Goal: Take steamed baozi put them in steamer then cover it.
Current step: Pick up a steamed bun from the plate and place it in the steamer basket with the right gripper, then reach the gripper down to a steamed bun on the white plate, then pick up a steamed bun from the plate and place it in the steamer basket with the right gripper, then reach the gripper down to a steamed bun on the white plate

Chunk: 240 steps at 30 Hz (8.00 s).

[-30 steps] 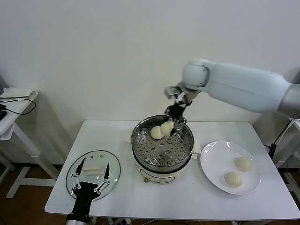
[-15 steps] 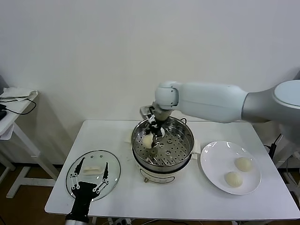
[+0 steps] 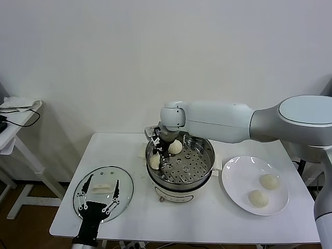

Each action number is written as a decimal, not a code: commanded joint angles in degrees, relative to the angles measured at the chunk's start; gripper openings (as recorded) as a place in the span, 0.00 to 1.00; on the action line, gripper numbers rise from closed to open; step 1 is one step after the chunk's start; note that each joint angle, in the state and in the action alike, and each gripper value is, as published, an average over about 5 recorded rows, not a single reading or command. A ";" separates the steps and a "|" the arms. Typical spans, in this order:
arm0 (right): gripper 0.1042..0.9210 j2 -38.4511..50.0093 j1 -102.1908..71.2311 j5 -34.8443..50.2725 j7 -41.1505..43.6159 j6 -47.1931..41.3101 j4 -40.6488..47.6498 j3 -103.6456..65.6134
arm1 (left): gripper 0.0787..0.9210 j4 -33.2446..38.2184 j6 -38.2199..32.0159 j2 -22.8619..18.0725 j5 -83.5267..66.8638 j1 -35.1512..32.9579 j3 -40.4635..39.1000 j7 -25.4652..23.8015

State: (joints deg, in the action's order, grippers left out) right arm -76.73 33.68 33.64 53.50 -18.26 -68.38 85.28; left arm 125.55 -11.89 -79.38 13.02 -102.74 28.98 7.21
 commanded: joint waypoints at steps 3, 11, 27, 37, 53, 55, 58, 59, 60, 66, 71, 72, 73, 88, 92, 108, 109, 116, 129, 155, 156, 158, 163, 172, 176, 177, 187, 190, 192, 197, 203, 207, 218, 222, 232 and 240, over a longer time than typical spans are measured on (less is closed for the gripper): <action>0.86 1.61 0.90 -0.78 0.53 -0.34 -1.21 -0.57 | 0.88 0.33 -0.06 -0.16 0.04 -0.17 0.09 0.00; 0.88 19.65 9.21 -4.98 9.30 2.57 -11.75 -4.06 | 0.88 0.51 0.14 -0.13 0.15 -0.05 -0.32 0.01; 0.88 50.57 3.67 -21.16 19.61 17.05 -10.85 -1.60 | 0.88 1.06 0.23 0.02 0.31 -0.68 -0.48 0.00; 0.88 52.49 -13.09 -26.42 16.49 16.39 -8.70 -8.60 | 0.88 0.71 0.03 -0.75 0.50 -1.32 -0.30 0.01; 0.88 47.69 -25.95 -29.95 10.60 14.33 -4.49 -19.21 | 0.88 0.87 0.30 -1.17 -0.11 -1.80 0.35 0.02; 0.88 47.42 -26.18 -30.07 10.63 14.20 -4.35 -19.33 | 0.88 0.86 0.26 -1.15 -0.10 -1.84 0.39 0.01; 0.88 47.17 -26.60 -30.33 10.59 14.09 -4.19 -19.54 | 0.88 0.75 0.18 -1.05 -0.10 -1.81 0.60 0.02; 0.88 47.13 -26.74 -30.44 10.59 14.05 -4.20 -19.59 | 0.88 0.71 0.16 -1.03 -0.11 -1.79 0.67 0.02; 0.88 47.13 -26.91 -30.54 10.63 14.02 -4.24 -19.66 | 0.88 0.69 0.15 -1.01 -0.11 -1.78 0.70 0.03; 0.87 46.93 -27.82 -30.68 10.27 13.91 -4.17 -20.16 | 0.88 0.66 0.17 -1.08 -0.11 -1.65 0.63 0.04; 0.78 46.88 -27.67 -30.61 9.73 13.79 -4.36 -20.11 | 0.88 0.96 0.45 -1.01 -0.73 -1.56 0.79 0.06; 0.75 46.90 -27.44 -30.58 9.71 13.76 -4.50 -20.06 | 0.88 1.07 0.55 -0.98 -0.97 -1.54 0.84 0.06; 0.73 46.96 -27.09 -30.52 9.72 13.74 -4.70 -19.94 | 0.88 1.18 0.64 -0.96 -1.17 -1.52 0.89 0.06; 0.65 44.82 -0.11 -25.22 14.71 21.31 -10.40 -9.62 | 0.88 2.70 2.42 0.04 -4.22 -1.07 0.82 0.13; 0.65 40.19 10.55 -23.98 15.46 29.60 -12.29 -7.20 | 0.88 2.89 2.45 0.16 -4.21 -1.03 0.60 0.15; 0.65 24.99 17.73 -30.80 11.98 46.00 -28.44 -5.52 | 0.88 3.81 2.27 0.11 -4.18 -1.65 0.63 0.24; 0.65 24.74 16.60 -32.11 11.57 46.92 -29.44 -5.56 | 0.88 3.88 2.27 0.09 -4.18 -1.66 0.64 0.24; 0.65 23.18 10.06 -40.01 7.70 54.39 -30.23 -5.55 | 0.88 3.95 2.15 0.00 -4.17 -1.72 0.56 0.27; 0.65 18.32 3.04 -49.47 6.48 58.92 -24.32 -6.42 | 0.88 4.05 1.78 -0.23 -4.17 -1.61 0.53 0.36; 0.72 13.65 -3.23 -52.92 5.54 59.09 -18.89 -7.87 | 0.88 3.02 1.25 -0.20 -4.52 -0.93 0.92 0.64; 0.74 13.58 -3.14 -52.88 5.58 59.10 -18.86 -7.89 | 0.88 3.01 1.24 -0.20 -4.53 -0.93 0.94 0.65; 0.79 13.59 -2.90 -52.62 5.73 59.05 -18.88 -7.99 | 0.88 3.00 1.23 -0.22 -4.54 -0.93 0.94 0.66; 0.87 15.41 -1.75 -50.98 6.51 58.72 -19.60 -9.84 | 0.88 3.09 1.30 -0.32 -4.53 -0.94 0.80 0.67; 0.88 28.51 3.11 -35.05 20.78 49.36 -14.84 -22.31 | 0.88 3.29 1.51 0.04 -4.63 -0.26 1.39 0.69; 0.88 35.85 3.40 -27.47 25.00 37.25 -7.06 -23.60 | 0.88 3.33 1.56 0.33 -4.65 -0.18 1.34 0.68; 0.88 37.35 3.13 -26.31 25.45 33.66 -4.69 -23.38 | 0.88 3.31 1.58 0.35 -4.63 -0.17 1.26 0.67; 0.88 42.75 -9.63 -26.85 24.55 19.91 15.53 -25.34 | 0.88 3.55 1.77 0.17 -4.44 -0.56 0.72 0.68; 0.88 43.50 -14.75 -28.77 23.50 19.29 17.75 -27.44 | 0.88 3.60 1.77 0.17 -4.44 -0.82 0.98 0.70; 0.88 43.78 -17.60 -30.50 22.94 19.27 18.63 -28.73 | 0.88 3.56 1.81 0.18 -4.44 -0.90 1.13 0.72; 0.88 43.53 -22.45 -33.12 21.68 19.33 19.17 -30.36 | 0.88 3.34 2.04 0.14 -4.44 -0.91 1.14 0.76; 0.88 42.40 -26.11 -33.84 19.79 18.82 18.45 -30.71 | 0.88 3.29 2.02 -0.02 -4.44 -1.10 1.18 0.80; 0.88 41.33 -28.64 -34.06 16.76 18.75 18.94 -31.87 | 0.88 3.17 1.85 -0.04 -4.42 -1.30 1.22 0.80; 0.88 39.47 -31.18 -34.57 13.08 18.59 21.59 -33.35 | 0.88 3.20 1.59 -0.03 -4.28 -1.52 1.26 0.61; 0.88 39.10 -31.55 -34.49 12.11 18.66 22.16 -33.83 | 0.88 2.91 1.60 -0.07 -4.27 -1.32 1.24 0.57; 0.86 38.22 -31.61 -33.92 10.98 18.69 22.94 -33.75 | 0.88 2.96 1.65 0.07 -4.28 -1.11 1.36 0.51; 0.71 38.87 -30.45 -33.78 12.00 18.65 21.12 -32.73 | 0.88 2.99 1.55 -0.02 -4.29 -1.18 1.24 0.52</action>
State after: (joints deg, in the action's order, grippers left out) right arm -38.15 3.19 -0.36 65.63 0.55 -46.56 52.21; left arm 128.56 -10.28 -79.38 8.73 -103.89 30.22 7.77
